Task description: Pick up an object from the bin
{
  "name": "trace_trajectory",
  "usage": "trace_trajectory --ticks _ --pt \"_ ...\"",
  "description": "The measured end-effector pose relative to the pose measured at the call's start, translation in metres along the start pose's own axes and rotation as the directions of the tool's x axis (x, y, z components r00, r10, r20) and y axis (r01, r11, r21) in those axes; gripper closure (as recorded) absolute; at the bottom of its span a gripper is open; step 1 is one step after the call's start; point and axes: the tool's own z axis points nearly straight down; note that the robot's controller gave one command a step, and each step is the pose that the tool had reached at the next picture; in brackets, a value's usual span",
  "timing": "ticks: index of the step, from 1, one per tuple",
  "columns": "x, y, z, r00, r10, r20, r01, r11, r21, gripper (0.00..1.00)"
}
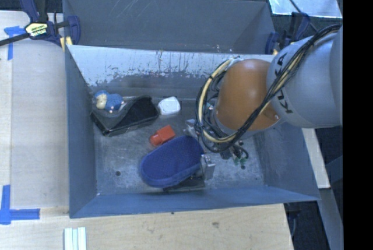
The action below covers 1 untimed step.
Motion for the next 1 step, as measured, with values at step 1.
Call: trace_trajectory --ticks 1 --pt "0.0010 -0.0055 0.0005 1.000 0.007 -0.001 -0.007 1.000 0.004 1.00"
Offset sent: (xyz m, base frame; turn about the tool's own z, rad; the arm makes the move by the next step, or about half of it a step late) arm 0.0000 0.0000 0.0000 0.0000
